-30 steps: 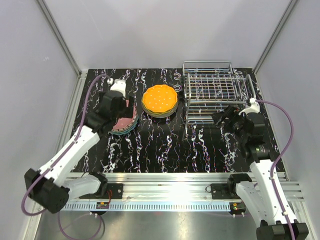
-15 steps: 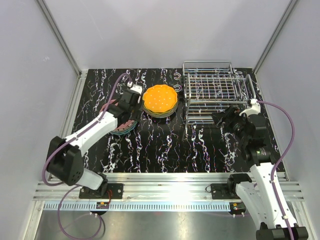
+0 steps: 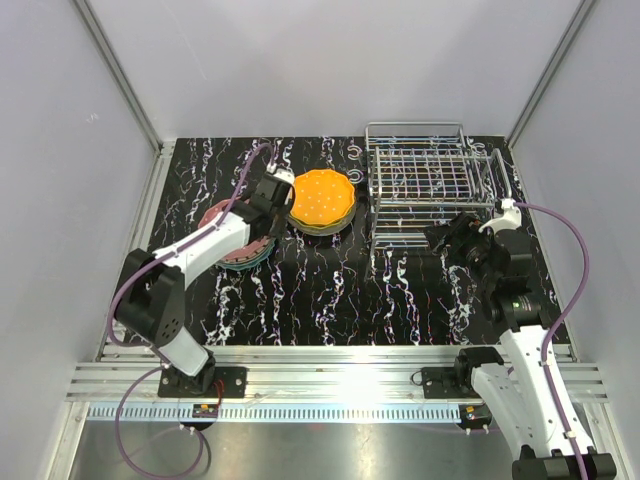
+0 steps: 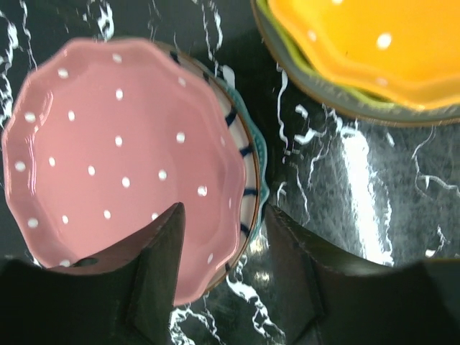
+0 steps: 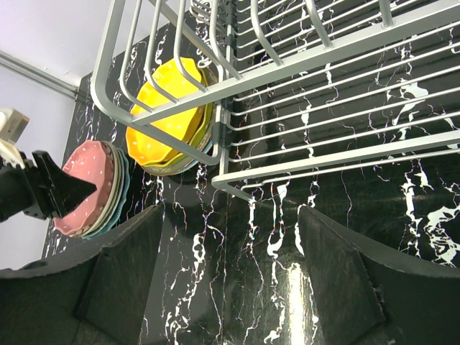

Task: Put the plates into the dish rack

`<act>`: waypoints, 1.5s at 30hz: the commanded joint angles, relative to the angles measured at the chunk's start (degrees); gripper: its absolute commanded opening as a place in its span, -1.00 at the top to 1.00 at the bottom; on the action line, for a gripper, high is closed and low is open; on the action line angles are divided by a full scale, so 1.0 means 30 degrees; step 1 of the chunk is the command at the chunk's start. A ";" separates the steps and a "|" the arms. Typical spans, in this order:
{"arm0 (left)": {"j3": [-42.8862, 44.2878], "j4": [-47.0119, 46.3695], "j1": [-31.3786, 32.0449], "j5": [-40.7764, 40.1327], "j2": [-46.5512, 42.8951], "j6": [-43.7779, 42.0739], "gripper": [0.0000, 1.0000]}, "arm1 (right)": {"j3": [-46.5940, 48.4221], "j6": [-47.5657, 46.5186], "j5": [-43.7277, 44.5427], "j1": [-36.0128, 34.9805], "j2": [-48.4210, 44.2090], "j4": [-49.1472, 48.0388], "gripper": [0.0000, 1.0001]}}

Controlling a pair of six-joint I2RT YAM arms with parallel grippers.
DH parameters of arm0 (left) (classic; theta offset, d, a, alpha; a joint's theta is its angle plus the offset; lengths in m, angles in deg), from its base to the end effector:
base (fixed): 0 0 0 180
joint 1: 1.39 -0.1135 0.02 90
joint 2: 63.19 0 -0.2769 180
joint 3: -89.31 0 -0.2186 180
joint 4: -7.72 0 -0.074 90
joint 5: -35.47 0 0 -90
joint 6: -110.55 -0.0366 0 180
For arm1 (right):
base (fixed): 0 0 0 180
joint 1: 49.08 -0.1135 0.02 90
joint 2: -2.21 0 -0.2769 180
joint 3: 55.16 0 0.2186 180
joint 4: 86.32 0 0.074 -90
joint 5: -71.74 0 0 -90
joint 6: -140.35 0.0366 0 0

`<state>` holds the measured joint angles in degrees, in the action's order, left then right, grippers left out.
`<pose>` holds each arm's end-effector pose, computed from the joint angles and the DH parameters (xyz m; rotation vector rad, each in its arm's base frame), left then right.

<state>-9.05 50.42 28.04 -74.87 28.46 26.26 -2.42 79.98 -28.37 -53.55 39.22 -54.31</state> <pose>0.2753 -0.1407 0.2661 0.3533 2.3937 0.1670 0.1141 0.0154 0.3086 0.2887 1.8680 0.5741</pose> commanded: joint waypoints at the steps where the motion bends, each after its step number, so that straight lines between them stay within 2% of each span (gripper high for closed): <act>1: 0.1472 -0.0689 0.0063 0.0040 0.0530 -0.0206 0.01 | -0.0085 -0.0062 0.0206 -0.0092 -0.0239 -0.0964 -0.66; 13: 0.0860 -0.1304 -0.0054 0.0071 0.1557 -0.0675 0.06 | -0.0143 -0.0149 0.0235 -0.0121 -0.0151 -0.1023 -0.67; 21: 0.0655 -0.1011 -0.0230 -0.0427 0.1762 -0.0440 0.24 | -0.0173 -0.0149 0.0235 -0.0121 -0.0092 -0.1052 -0.68; 31: -0.0049 -0.1070 -0.0435 -0.0662 0.1966 -0.0264 0.24 | -0.0202 -0.0149 0.0264 -0.0121 -0.0092 -0.1023 -0.70; 37: 0.0127 -0.0777 -0.0552 -0.0750 0.2553 -0.0323 0.38 | -0.0231 -0.0120 0.0293 -0.0121 -0.0151 -0.0964 -0.70; 45: 0.0185 -0.0865 -0.0728 -0.0135 0.2933 -0.0235 0.33 | -0.0231 -0.0120 0.0264 -0.0092 -0.0180 -0.0964 -0.71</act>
<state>-8.81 49.19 26.31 -75.79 36.07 25.08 -2.94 79.96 -28.30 -53.55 39.18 -54.73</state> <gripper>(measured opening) 0.333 0.851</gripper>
